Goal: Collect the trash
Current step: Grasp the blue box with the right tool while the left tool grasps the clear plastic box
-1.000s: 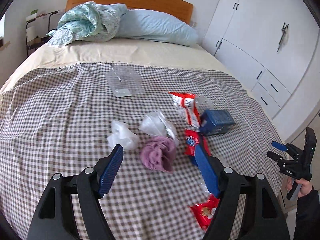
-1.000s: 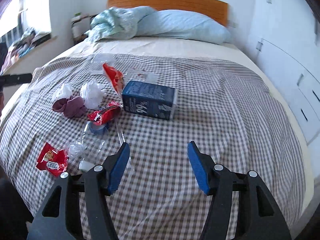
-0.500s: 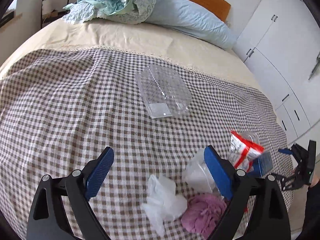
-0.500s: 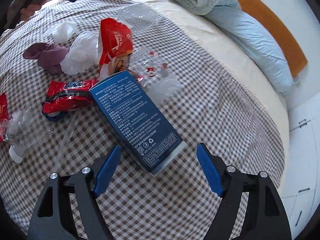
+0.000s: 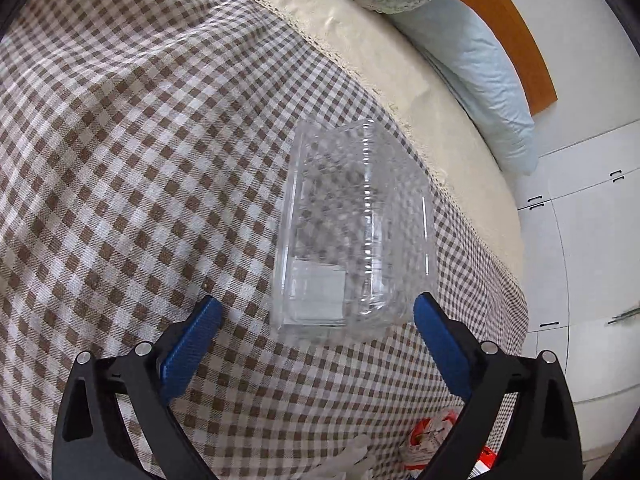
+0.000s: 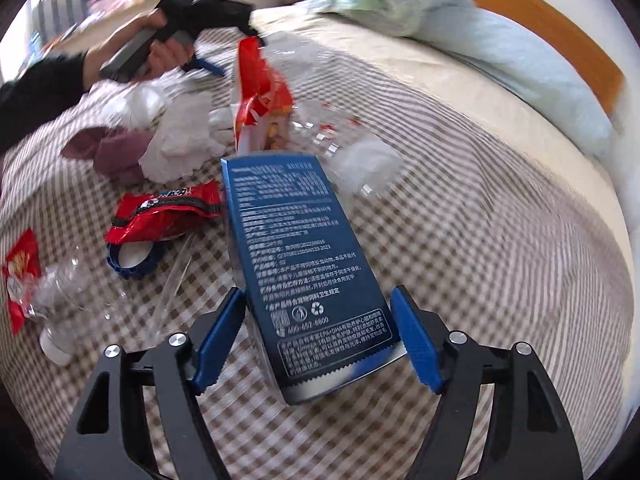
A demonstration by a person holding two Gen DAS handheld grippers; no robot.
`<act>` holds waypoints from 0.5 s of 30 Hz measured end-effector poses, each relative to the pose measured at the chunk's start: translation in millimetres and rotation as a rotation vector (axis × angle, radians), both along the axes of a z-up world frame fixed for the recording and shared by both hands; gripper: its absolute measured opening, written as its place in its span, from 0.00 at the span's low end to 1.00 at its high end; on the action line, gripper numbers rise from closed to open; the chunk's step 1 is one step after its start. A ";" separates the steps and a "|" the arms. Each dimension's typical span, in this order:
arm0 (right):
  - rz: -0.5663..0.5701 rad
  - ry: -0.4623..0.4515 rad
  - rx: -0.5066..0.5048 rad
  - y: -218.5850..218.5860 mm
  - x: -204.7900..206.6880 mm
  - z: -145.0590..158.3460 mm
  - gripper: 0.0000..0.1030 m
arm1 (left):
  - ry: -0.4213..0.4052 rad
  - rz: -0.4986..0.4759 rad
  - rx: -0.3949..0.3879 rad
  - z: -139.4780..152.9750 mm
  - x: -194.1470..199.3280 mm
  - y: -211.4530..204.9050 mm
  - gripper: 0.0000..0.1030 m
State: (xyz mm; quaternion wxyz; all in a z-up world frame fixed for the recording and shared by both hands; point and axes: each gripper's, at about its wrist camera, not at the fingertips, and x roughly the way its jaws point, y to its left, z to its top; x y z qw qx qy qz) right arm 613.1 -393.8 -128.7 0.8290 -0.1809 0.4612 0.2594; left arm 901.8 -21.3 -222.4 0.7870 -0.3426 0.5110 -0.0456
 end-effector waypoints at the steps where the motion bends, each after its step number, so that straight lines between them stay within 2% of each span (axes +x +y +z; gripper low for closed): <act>1: -0.049 -0.015 0.009 -2.9 -9.9 0.7 0.69 | -0.005 -0.007 0.009 0.5 -0.7 -4.4 0.91; 4: -0.228 -0.074 0.043 -11.0 -43.3 2.0 0.69 | -0.012 -0.007 -0.009 -0.4 -5.0 -15.9 0.91; 6: -0.359 -0.111 0.058 -15.0 -61.8 -1.5 0.69 | 0.010 0.004 0.013 -1.5 -2.8 -18.4 0.82; 7: -0.413 -0.142 0.054 -13.2 -71.9 -2.8 0.70 | 0.012 0.011 -0.009 -2.6 -3.3 -17.6 0.78; 9: -0.465 -0.187 0.062 -7.2 -86.3 -5.2 0.70 | 0.030 0.018 -0.093 -6.3 -5.5 -18.3 0.47; 10: -0.481 -0.212 0.072 -4.8 -90.8 -6.6 0.70 | 0.032 0.018 -0.080 -5.9 -7.9 -20.4 0.38; 11: -0.485 -0.215 0.098 -2.1 -94.7 -9.2 0.70 | 0.018 0.026 -0.044 -3.3 -10.7 -21.7 0.22; 12: -0.490 -0.204 0.113 -0.8 -96.2 -13.2 0.70 | 0.001 0.036 -0.003 -0.2 -13.4 -21.8 0.13; 15: -0.526 -0.206 0.092 -4.3 -91.1 -27.8 0.70 | -0.030 0.038 -0.007 5.4 -21.7 -15.7 0.11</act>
